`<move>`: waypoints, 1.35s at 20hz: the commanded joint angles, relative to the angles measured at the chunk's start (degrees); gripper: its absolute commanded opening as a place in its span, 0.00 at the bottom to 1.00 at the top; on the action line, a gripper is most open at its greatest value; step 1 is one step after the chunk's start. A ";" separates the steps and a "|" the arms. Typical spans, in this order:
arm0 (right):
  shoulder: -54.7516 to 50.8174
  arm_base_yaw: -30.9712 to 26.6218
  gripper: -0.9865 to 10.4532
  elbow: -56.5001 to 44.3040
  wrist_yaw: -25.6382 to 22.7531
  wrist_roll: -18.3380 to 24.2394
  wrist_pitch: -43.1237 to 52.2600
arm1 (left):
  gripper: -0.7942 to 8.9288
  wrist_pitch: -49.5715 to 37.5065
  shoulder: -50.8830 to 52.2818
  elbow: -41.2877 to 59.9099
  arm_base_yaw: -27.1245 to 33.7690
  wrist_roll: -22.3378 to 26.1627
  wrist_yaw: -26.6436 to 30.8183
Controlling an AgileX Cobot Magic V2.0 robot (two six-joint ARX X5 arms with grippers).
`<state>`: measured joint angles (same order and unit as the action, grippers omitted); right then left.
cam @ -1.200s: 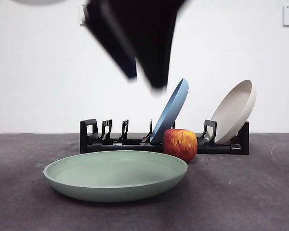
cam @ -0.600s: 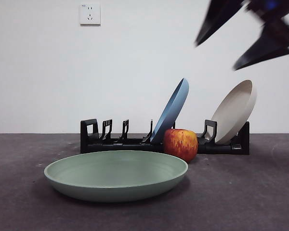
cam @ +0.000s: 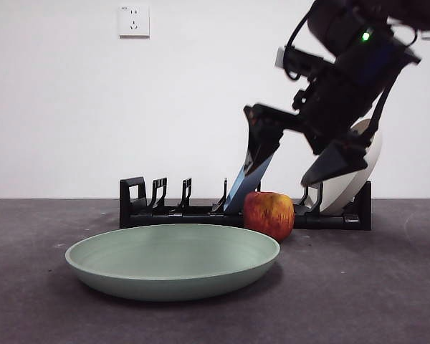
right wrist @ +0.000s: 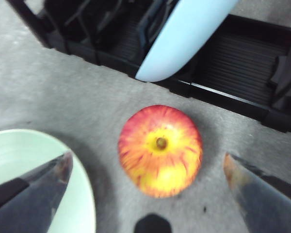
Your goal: Take the green plate from the plate rack,put the plate on the table,take the apple from the table,put the apple in the plate
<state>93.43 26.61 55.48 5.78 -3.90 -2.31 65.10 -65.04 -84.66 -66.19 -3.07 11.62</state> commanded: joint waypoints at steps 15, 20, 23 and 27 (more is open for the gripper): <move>11.06 0.09 0.63 0.33 -1.68 -0.76 11.78 | 0.50 -0.28 0.00 0.15 -0.07 -0.39 0.20; 11.28 0.09 0.31 0.33 -1.64 -0.83 11.26 | 0.50 -0.28 0.00 0.15 -0.07 -0.42 0.20; 11.28 0.09 0.20 0.31 -1.64 -1.62 11.21 | 0.50 -0.28 0.00 0.15 -0.07 -0.42 0.20; 11.08 0.09 0.07 0.33 -1.64 -1.60 11.21 | 0.50 -0.26 0.00 0.15 -0.07 -0.39 0.26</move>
<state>103.88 26.61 55.59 4.29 -4.93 8.62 65.08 -65.04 -84.66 -66.19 -3.07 11.68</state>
